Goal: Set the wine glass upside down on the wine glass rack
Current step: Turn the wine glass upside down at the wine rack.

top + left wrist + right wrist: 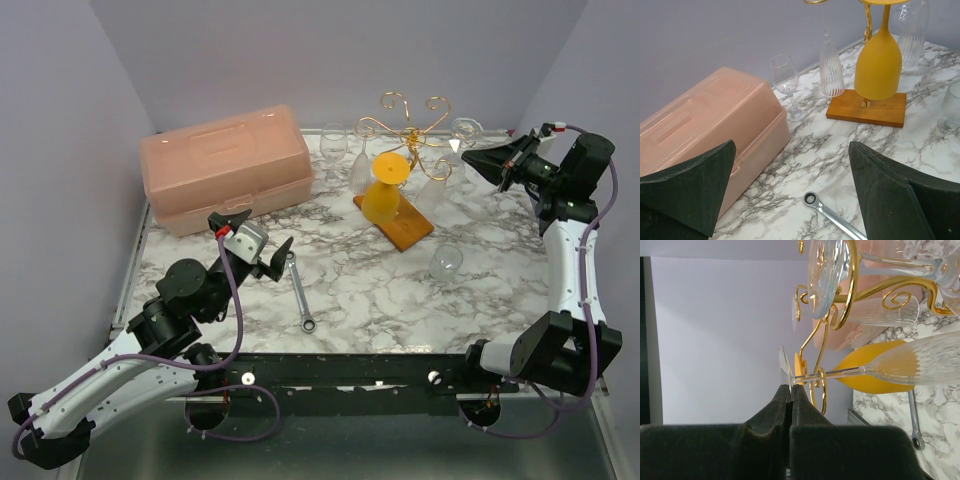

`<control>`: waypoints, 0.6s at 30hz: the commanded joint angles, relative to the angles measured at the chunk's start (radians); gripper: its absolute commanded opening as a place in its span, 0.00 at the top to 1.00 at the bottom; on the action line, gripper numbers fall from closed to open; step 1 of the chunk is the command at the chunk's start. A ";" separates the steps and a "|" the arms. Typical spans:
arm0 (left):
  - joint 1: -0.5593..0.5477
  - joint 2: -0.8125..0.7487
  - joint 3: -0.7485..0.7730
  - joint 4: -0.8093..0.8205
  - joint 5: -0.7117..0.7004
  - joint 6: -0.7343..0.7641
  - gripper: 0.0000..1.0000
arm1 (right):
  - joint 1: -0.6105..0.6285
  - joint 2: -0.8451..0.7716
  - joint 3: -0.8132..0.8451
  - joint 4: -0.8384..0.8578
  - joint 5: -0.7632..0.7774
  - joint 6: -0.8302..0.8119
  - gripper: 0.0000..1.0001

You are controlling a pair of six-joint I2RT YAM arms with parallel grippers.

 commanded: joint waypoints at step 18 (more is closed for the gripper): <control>0.019 0.004 -0.006 0.015 0.048 -0.023 0.01 | 0.110 0.060 0.059 -0.017 0.056 -0.044 1.00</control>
